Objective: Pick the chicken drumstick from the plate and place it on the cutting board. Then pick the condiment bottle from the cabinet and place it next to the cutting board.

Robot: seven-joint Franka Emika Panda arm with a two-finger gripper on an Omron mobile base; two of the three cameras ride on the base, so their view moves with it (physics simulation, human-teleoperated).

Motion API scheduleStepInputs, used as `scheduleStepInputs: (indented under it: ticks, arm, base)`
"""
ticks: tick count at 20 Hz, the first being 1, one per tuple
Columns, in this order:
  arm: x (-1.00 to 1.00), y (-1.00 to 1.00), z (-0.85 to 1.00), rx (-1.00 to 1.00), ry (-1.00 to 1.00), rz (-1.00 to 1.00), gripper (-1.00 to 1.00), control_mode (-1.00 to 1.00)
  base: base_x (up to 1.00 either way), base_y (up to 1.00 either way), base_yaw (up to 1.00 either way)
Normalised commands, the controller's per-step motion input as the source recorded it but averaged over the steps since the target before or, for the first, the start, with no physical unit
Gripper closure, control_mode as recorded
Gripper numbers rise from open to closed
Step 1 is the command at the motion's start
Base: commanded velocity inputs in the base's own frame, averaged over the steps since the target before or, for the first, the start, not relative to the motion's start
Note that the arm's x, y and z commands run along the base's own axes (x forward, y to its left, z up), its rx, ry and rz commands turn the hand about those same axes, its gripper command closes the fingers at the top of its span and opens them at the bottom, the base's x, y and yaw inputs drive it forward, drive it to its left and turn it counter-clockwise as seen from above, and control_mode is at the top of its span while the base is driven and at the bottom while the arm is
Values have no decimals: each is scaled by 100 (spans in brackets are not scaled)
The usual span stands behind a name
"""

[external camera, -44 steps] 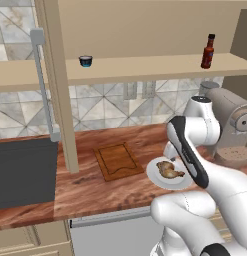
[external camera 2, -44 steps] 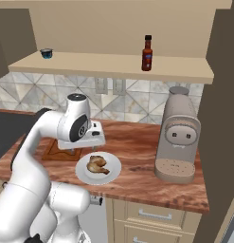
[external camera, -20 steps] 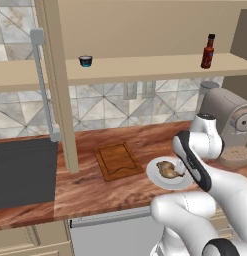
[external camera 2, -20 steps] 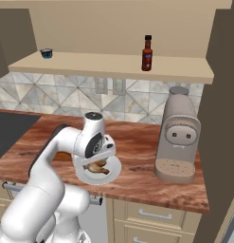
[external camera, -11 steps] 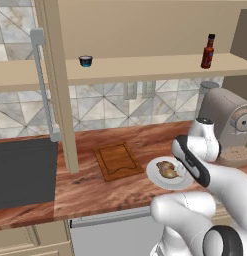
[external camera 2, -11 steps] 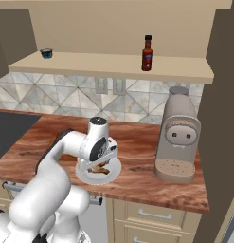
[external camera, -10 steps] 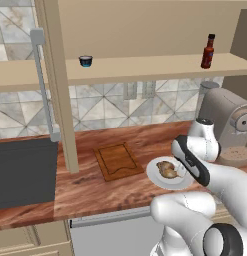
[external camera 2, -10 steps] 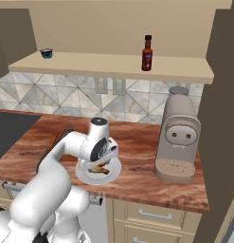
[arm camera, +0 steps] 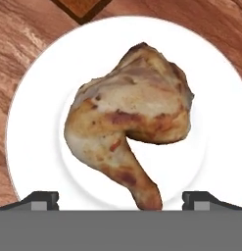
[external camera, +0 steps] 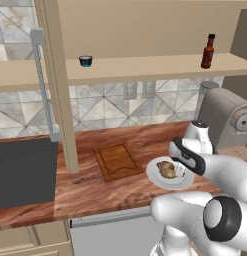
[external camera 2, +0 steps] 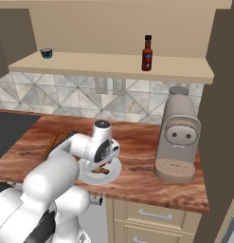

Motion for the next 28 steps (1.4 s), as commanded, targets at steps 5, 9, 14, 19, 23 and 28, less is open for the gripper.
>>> scheduleStepInputs:
  ticks: [5, 9, 14, 19, 23, 28]
  arm:
    - [9, 0, -23, 0, 0, 7, -100, -100]
    - [9, 0, -23, 0, 0, 7, -100, -100]
    - [13, 0, -20, 0, 0, 6, -100, -100]
    - [14, 0, -17, 0, 0, 6, -100, -100]
    - [15, 0, -16, 0, 0, 6, -100, -100]
    - [9, 0, -13, 0, 0, 6, 100, -100]
  base:
    - [0, 0, 0]
    - [0, 0, 0]
    - [0, 0, 0]
    - [0, 0, 0]
    - [0, 0, 0]
    - [0, 0, 0]
